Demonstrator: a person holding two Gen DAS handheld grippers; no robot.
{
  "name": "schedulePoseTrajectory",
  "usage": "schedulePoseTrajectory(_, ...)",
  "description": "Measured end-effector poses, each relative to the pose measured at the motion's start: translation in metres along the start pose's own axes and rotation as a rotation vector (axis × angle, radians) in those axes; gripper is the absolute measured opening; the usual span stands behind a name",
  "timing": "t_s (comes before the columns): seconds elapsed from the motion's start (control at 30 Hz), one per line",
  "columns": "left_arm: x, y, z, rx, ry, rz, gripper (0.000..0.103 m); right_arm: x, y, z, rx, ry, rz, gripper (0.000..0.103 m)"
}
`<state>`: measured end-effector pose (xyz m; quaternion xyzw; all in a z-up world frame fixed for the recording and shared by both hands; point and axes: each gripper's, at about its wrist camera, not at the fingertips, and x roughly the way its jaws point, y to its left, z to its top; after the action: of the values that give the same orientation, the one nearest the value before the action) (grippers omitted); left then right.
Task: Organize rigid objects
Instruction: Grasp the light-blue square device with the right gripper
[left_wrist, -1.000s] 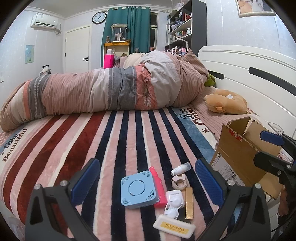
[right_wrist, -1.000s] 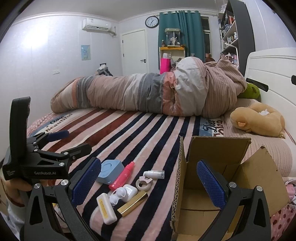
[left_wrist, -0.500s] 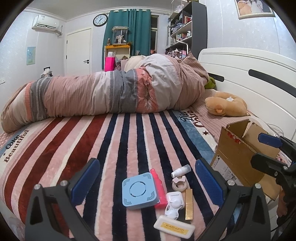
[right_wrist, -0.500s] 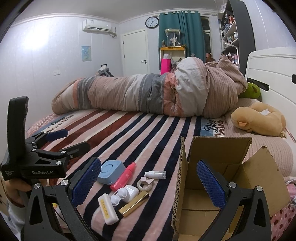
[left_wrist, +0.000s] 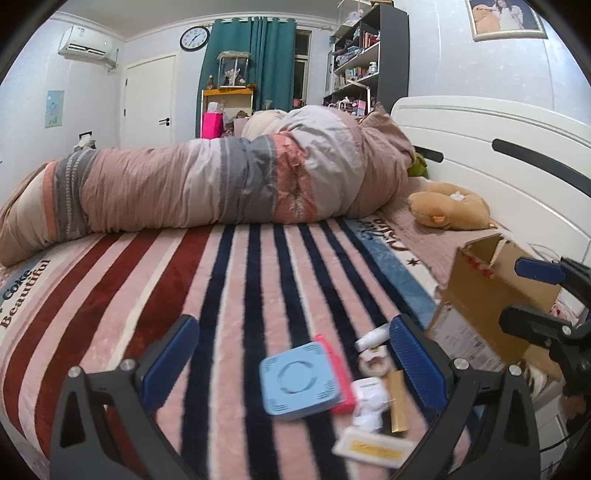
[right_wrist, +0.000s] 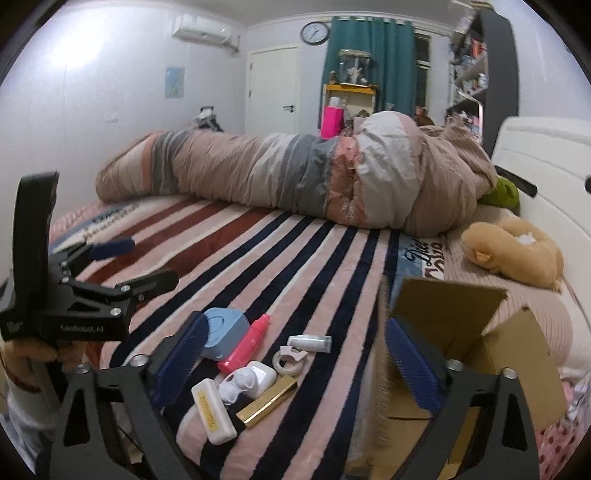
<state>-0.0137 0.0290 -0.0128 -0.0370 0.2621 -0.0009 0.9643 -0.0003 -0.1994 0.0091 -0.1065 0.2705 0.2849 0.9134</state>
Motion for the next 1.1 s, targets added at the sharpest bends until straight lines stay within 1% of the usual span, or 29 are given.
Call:
schedulePoseTrajectory(0.03, 0.002, 0.010, -0.002, 0.001, 0.003, 0.003, 0.102, 0.007, 0.007, 0.003, -0.012, 0.013, 0.010, 0.082)
schedulePoseTrajectory(0.07, 0.004, 0.018, -0.004, 0.005, 0.006, 0.000, 0.102, 0.016, 0.014, 0.005, -0.019, 0.036, 0.026, 0.079)
schedulePoseTrajectory(0.13, 0.011, 0.039, -0.008, 0.010, 0.027, -0.008, 0.102, 0.034, 0.027, 0.007, -0.033, 0.079, 0.067, 0.077)
schedulePoseTrajectory(0.2, 0.020, 0.057, -0.013, 0.011, 0.044, -0.018, 0.102, 0.058, 0.044, 0.005, -0.061, 0.141, 0.116, 0.076)
schedulePoseTrajectory(0.27, 0.032, 0.077, -0.021, 0.003, 0.080, -0.042, 0.102, 0.079, 0.056, 0.002, -0.074, 0.201, 0.166, 0.076)
schedulePoseTrajectory(0.3, 0.036, 0.082, -0.024, 0.003, 0.091, -0.044, 0.102, 0.095, 0.063, -0.001, -0.075, 0.250, 0.196, 0.076)
schedulePoseTrajectory(0.4, 0.050, 0.099, -0.035, 0.000, 0.131, -0.053, 0.102, 0.129, 0.074, -0.010, -0.075, 0.344, 0.224, 0.076)
schedulePoseTrajectory(0.5, 0.059, 0.109, -0.043, -0.017, 0.153, -0.080, 0.102, 0.154, 0.076, -0.016, -0.063, 0.406, 0.232, 0.076)
schedulePoseTrajectory(0.63, 0.064, 0.119, -0.052, -0.037, 0.157, -0.086, 0.102, 0.176, 0.082, -0.017, -0.055, 0.434, 0.271, 0.076)
schedulePoseTrajectory(0.67, 0.064, 0.120, -0.052, -0.043, 0.158, -0.089, 0.102, 0.182, 0.084, -0.016, -0.055, 0.438, 0.277, 0.078)
schedulePoseTrajectory(0.7, 0.065, 0.122, -0.054, -0.050, 0.160, -0.093, 0.102, 0.185, 0.086, -0.016, -0.059, 0.439, 0.273, 0.078)
schedulePoseTrajectory(0.73, 0.065, 0.124, -0.055, -0.056, 0.161, -0.093, 0.102, 0.190, 0.089, -0.015, -0.078, 0.434, 0.250, 0.078)
schedulePoseTrajectory(0.8, 0.065, 0.127, -0.055, -0.062, 0.162, -0.084, 0.102, 0.198, 0.093, -0.013, -0.089, 0.430, 0.235, 0.082)
schedulePoseTrajectory(0.83, 0.066, 0.128, -0.055, -0.064, 0.162, -0.078, 0.102, 0.202, 0.093, -0.012, -0.084, 0.432, 0.240, 0.086)
schedulePoseTrajectory(0.87, 0.067, 0.130, -0.055, -0.067, 0.162, -0.074, 0.102, 0.207, 0.094, -0.011, -0.081, 0.440, 0.248, 0.087)
schedulePoseTrajectory(0.97, 0.065, 0.134, -0.054, -0.076, 0.161, -0.067, 0.102, 0.228, 0.102, -0.014, -0.056, 0.504, 0.308, 0.087)
schedulePoseTrajectory(1.03, 0.064, 0.136, -0.053, -0.078, 0.158, -0.062, 0.102, 0.237, 0.108, -0.017, -0.074, 0.515, 0.290, 0.087)
schedulePoseTrajectory(1.1, 0.063, 0.138, -0.053, -0.080, 0.161, -0.058, 0.102, 0.245, 0.111, -0.017, -0.064, 0.520, 0.273, 0.087)
